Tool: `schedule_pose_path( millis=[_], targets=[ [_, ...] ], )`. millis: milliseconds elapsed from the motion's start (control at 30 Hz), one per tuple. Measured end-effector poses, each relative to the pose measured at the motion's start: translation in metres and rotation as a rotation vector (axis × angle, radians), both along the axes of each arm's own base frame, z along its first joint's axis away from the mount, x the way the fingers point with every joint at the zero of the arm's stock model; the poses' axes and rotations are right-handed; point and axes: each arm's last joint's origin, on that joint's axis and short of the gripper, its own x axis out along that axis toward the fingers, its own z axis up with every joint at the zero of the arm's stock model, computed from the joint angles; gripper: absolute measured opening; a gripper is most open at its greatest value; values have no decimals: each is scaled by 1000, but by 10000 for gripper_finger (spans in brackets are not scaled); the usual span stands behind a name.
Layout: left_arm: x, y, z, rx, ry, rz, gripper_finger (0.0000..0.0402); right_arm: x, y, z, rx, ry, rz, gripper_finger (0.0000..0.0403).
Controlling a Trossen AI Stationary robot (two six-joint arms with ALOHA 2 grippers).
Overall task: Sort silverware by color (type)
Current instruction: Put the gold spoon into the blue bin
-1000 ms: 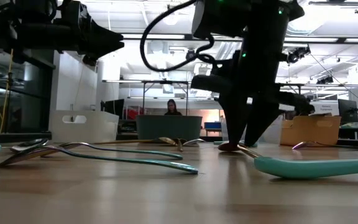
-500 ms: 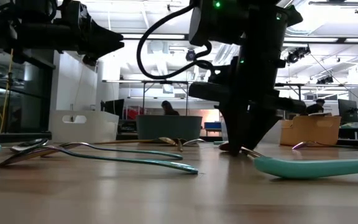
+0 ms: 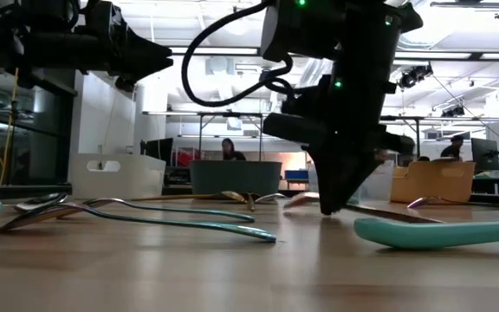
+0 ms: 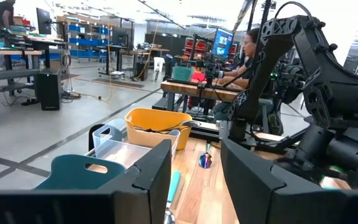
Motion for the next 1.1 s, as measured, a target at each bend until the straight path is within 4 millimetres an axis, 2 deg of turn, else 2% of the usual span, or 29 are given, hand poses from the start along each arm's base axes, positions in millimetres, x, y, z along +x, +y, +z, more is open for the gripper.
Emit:
schedule_pose_path(
  millis=[133,333,400,533,700,833,933,1100],
  targets=[
    [0,0,0,1,0,0,133,-6,-6,31,-112,-27,59,8],
    [0,0,0,1,0,0,133,-37,-16,79,-263,4,91,8],
    [0,0,0,1,0,0,133,-51,-21,88,-293,-19,90,8],
    [0,0,0,8,2,1,133,-80,-29,82,-260,-173,75,8],
    [0,0,0,20,5,2,133,-106,-45,56,-253,-509,132,8],
    [0,0,0,42,10,4,133,-106,-66,57,-353,-844,251,8],
    [0,0,0,61,14,6,133,-102,-84,70,-476,-1009,373,8],
    [0,0,0,95,20,9,133,-98,-107,91,-666,-1085,561,8]
  ],
)
